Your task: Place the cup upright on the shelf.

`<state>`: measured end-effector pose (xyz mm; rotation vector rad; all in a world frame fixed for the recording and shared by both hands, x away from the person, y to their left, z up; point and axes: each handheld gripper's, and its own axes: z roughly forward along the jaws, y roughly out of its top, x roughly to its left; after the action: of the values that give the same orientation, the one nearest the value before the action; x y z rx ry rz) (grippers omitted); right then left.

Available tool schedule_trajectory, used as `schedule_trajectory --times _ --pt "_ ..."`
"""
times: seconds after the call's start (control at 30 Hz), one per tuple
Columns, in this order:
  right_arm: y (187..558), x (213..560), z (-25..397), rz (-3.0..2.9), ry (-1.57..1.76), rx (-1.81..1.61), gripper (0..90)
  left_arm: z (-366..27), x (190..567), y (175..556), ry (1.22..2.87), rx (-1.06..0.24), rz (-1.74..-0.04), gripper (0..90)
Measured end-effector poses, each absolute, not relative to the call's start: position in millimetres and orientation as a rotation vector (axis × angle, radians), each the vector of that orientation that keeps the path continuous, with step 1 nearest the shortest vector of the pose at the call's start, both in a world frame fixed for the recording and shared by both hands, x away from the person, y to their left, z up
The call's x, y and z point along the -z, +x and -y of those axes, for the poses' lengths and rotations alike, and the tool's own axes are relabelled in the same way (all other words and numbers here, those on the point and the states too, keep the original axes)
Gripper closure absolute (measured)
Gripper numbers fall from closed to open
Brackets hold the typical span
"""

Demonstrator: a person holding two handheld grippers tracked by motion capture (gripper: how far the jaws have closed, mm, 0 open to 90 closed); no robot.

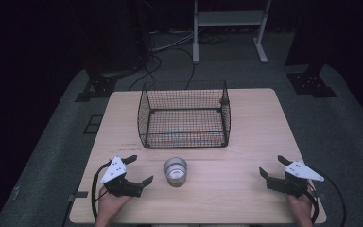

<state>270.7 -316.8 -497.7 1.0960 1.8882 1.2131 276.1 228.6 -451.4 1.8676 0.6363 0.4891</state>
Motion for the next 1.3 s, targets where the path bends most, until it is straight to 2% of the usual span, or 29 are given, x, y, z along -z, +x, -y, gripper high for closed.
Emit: schedule_trajectory --times 0.77,1.3 --pt "271 498 317 -1.893 1.094 -1.214 13.5 -192 444 281 1.974 -0.389 -0.504 1.1" --pt "271 498 316 -1.896 1.085 -1.214 13.5 -174 451 292 2.048 -0.352 -0.48 0.7"
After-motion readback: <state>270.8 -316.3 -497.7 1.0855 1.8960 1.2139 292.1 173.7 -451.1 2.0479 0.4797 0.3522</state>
